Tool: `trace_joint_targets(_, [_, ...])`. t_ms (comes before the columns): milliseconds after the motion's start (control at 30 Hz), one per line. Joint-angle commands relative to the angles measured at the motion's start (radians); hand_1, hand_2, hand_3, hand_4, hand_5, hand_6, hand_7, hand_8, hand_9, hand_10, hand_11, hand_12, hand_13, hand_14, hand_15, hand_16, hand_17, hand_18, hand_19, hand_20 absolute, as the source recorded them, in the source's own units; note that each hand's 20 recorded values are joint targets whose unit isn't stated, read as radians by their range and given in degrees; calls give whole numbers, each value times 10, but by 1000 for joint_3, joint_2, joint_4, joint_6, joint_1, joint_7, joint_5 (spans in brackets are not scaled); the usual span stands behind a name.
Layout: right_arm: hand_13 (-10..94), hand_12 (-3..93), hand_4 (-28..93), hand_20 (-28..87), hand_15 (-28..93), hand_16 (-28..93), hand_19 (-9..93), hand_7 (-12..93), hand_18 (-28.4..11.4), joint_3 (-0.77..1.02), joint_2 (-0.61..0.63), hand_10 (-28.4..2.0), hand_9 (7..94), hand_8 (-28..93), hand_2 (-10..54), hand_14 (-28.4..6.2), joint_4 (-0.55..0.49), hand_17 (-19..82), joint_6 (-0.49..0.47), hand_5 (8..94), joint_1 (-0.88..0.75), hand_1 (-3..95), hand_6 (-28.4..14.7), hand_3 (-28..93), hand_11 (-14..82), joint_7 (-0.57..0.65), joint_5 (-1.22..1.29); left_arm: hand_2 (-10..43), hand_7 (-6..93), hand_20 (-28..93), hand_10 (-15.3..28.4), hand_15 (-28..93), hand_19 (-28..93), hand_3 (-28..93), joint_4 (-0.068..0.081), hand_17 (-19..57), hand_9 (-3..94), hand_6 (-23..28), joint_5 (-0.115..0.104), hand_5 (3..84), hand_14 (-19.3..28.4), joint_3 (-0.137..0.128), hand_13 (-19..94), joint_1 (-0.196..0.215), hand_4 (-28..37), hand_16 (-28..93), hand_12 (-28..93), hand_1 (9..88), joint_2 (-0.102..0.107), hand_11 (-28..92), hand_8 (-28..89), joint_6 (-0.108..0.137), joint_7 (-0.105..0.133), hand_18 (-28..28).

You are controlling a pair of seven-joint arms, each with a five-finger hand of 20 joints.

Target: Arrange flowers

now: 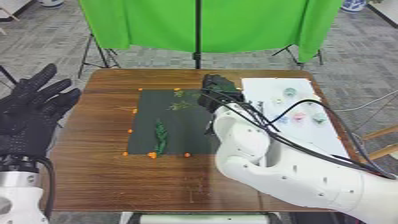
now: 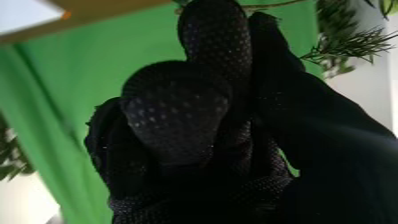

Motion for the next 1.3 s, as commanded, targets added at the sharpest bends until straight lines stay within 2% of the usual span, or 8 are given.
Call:
trace_joint_targets(33, [932,203,-283,390,552,215,932,231,-155,-50,-86,-94,937,137,-95,-38,67,620,-15,859,0,565,-40,735,327,27,41,91,126,73,196,511,638,768,24,-66,299,91,13,348,271,27,241,-64,-283,-99,105,205,24,264,-88,-36,-29,238])
trace_joint_targets(300, [933,199,-283,393,553,214,932,234,-156,-57,-117,-94,937,138,-95,-38,112,621,-19,858,-9,563,-38,739,334,61,67,90,127,73,196,512,638,769,44,-66,299,91,17,348,271,49,241,-117,-283,-99,105,205,29,265,-89,-66,-49,238])
trace_joint_targets(367, [933,198,-283,394,553,214,932,235,-156,-61,-126,-94,937,138,-95,-38,122,620,-19,857,-10,563,-38,737,334,63,74,89,127,73,196,512,638,770,51,-66,299,91,20,348,271,57,241,-141,-283,-99,104,205,29,264,-89,-73,-64,238])
trace_joint_targets(433, [933,196,-283,394,554,215,932,236,-156,-62,-138,-94,937,137,-95,-39,134,621,-33,857,-12,563,-38,735,335,55,72,90,127,73,196,512,638,769,54,-66,299,91,20,348,271,62,241,-153,-283,-99,104,205,35,263,-89,-79,-56,238])
trace_joint_targets(633, [933,191,-283,393,554,214,932,239,-155,-88,-168,-92,937,133,-95,-40,180,622,-44,853,10,559,-34,733,336,66,112,90,126,73,196,512,638,770,70,-66,299,92,22,349,271,95,241,-210,-283,-99,105,205,47,264,-89,-95,-62,238])
trace_joint_targets(867, [934,186,-283,391,552,212,932,238,-156,-113,-176,-92,937,121,-95,-41,199,623,-23,850,19,549,-32,732,339,92,122,90,126,73,196,512,638,769,72,-66,299,92,20,349,272,103,239,-216,-283,-99,105,205,58,264,-88,-101,-51,238])
trace_joint_targets(967, [935,183,-283,391,552,212,932,237,-156,-115,-184,-91,937,115,-95,-40,212,625,-15,850,15,545,-32,731,343,116,118,90,126,74,196,512,638,770,77,-66,299,92,21,349,272,121,239,-233,-283,-100,105,205,61,265,-88,-107,-59,238])
trace_joint_targets(1300, [936,178,-283,388,551,210,932,227,-156,-124,-189,-94,937,106,-95,-42,221,629,19,848,14,524,-39,719,348,144,127,90,126,74,195,511,638,771,80,-66,299,92,23,349,271,127,240,-236,-283,-100,105,205,65,265,-88,-115,-61,238])
